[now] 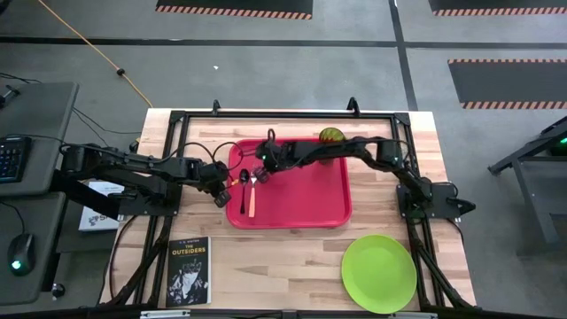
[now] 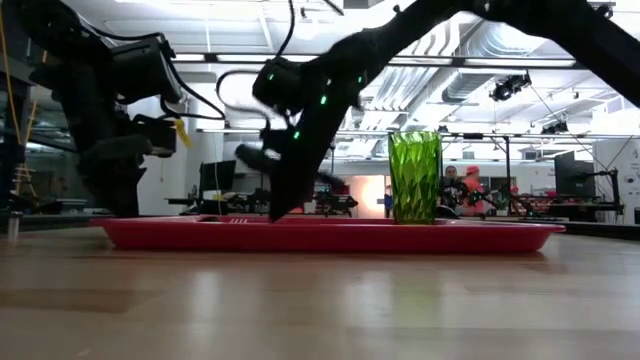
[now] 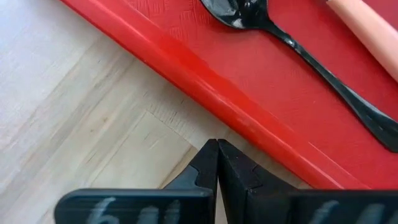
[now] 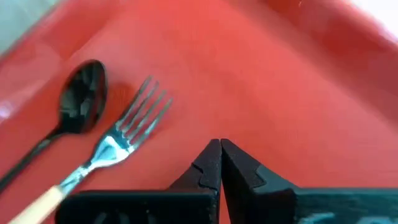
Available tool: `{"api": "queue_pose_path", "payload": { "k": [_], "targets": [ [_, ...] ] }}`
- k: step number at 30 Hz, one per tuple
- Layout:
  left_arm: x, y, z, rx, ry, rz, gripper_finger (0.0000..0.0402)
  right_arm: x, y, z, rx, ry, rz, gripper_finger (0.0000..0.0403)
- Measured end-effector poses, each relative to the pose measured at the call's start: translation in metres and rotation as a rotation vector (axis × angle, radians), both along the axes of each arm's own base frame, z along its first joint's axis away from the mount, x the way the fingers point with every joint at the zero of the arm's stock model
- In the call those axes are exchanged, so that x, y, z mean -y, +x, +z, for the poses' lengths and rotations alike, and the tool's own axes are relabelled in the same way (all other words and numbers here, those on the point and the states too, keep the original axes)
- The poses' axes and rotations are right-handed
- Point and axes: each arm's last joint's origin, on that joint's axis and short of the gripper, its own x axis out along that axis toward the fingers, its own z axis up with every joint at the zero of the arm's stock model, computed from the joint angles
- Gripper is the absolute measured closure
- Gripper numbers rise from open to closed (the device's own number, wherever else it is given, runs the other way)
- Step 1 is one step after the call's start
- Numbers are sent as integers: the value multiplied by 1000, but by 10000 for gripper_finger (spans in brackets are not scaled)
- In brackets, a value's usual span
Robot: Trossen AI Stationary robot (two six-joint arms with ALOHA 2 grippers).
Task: Pick and place plate/cup/fork/spoon on tray
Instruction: Put the green plate to the middle of the red tray
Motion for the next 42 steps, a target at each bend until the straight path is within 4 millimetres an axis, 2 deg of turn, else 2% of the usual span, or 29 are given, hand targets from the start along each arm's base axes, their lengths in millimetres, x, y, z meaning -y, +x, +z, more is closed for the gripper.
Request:
{"api": "queue_pose_path", "payload": {
  "k": [3, 6, 9, 14, 17, 19, 22, 27, 31, 35, 42],
  "targets": [
    [0, -1, 0, -7, -1, -1, 401, 1, -6, 28, 26, 15, 91, 403],
    [0, -1, 0, -14, -1, -2, 401, -16, -14, 61, 54, 64, 240, 403],
    [0, -2, -1, -18, -2, -1, 401, -49, -31, 81, -52, 83, 356, 402],
    [0, -2, -1, -18, 0, -8, 401, -113, -67, 90, -335, 178, 451, 400],
    [0, -2, -1, -17, -4, -5, 401, -152, -94, 105, -464, 200, 523, 380],
    [0, -2, -1, -17, -5, -4, 401, -171, -117, 112, -530, 194, 545, 351],
    [0, -2, -1, -17, -7, -4, 401, -179, -164, 113, -605, 255, 462, 296],
    [1, -1, -1, -13, -32, -23, 401, -173, -260, 112, -585, 494, 208, 201],
    [1, -1, -1, -16, -26, -40, 401, -167, -310, 104, -468, 683, 87, 152],
    [1, -1, -1, -16, -25, -39, 401, -165, -333, 82, -391, 760, 66, 141],
    [2, -1, -1, -12, -43, -45, 401, -167, -342, 32, -405, 742, 128, 140]
  ]
}}
